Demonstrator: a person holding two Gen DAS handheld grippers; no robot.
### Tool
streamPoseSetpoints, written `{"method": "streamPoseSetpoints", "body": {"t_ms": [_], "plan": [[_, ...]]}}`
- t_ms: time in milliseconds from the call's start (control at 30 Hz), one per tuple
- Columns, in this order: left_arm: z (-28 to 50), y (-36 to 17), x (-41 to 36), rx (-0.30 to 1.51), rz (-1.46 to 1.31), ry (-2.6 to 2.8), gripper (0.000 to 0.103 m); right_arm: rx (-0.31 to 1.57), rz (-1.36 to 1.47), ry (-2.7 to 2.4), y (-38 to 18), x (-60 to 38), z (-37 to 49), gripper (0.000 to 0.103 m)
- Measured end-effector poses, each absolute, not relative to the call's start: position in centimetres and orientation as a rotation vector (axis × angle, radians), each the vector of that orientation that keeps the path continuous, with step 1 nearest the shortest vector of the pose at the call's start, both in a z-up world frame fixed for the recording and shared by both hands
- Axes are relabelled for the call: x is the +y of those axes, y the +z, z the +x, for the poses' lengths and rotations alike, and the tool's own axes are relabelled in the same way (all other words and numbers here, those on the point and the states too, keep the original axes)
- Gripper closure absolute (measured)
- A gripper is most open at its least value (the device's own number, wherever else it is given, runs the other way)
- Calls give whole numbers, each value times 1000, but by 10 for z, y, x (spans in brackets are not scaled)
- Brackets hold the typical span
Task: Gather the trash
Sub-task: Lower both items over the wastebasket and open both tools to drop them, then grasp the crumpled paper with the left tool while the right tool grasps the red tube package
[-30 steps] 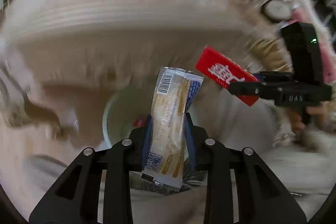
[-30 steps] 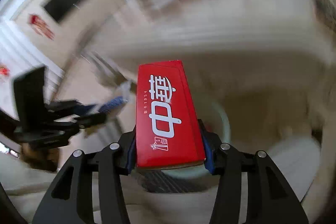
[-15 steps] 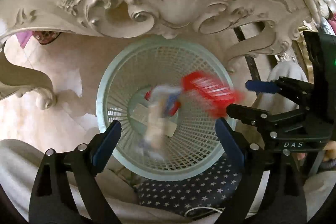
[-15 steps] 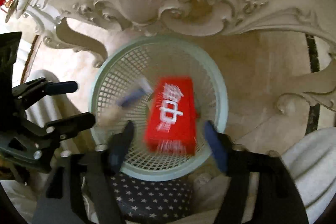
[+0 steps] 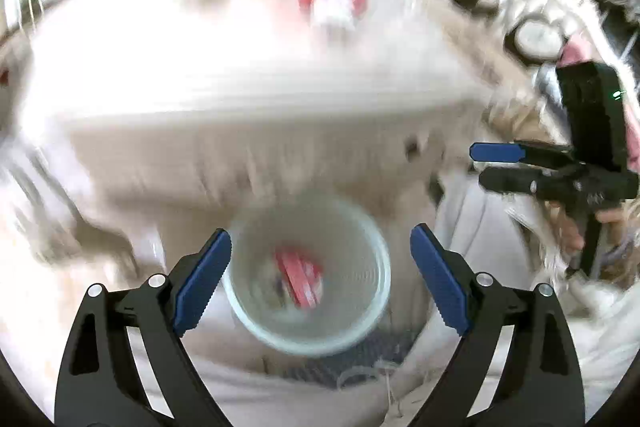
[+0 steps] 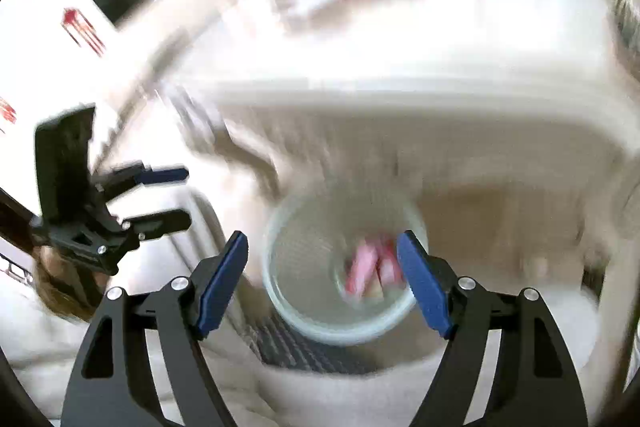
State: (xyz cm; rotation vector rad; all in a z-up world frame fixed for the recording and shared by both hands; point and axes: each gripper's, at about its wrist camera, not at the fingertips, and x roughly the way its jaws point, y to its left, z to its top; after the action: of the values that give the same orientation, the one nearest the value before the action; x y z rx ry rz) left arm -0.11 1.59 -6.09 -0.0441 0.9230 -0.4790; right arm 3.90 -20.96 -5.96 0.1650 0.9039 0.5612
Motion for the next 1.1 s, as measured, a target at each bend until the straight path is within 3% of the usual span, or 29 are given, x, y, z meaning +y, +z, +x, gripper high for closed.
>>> {"method": "streamPoseSetpoints", "body": {"t_ms": [100, 200, 467, 900, 967, 1000, 1033, 1100], "plan": [[27, -19, 32, 797, -5, -390, 14, 733, 138, 446, -19, -223, 69, 30], [82, -1, 43, 739, 9, -269, 14, 681, 127, 371, -4, -220, 124, 30], [227, -19, 34, 857, 33, -119, 14, 807, 38, 279, -21, -186, 252, 30], [270, -53, 12, 939, 96, -92, 14, 976, -94, 293, -38, -153, 298, 32], [268, -52, 11, 918, 92, -93, 17, 1001, -85, 301, -42, -153, 298, 45], [268, -53, 11, 920, 92, -102, 38, 998, -83, 296, -42, -153, 299, 58], [269, -55, 10, 934, 94, -112, 51, 1001, -76, 290, -41, -155, 299, 77], [267, -55, 8, 924, 120, -103, 54, 991, -48, 289, -38, -159, 297, 78]]}}
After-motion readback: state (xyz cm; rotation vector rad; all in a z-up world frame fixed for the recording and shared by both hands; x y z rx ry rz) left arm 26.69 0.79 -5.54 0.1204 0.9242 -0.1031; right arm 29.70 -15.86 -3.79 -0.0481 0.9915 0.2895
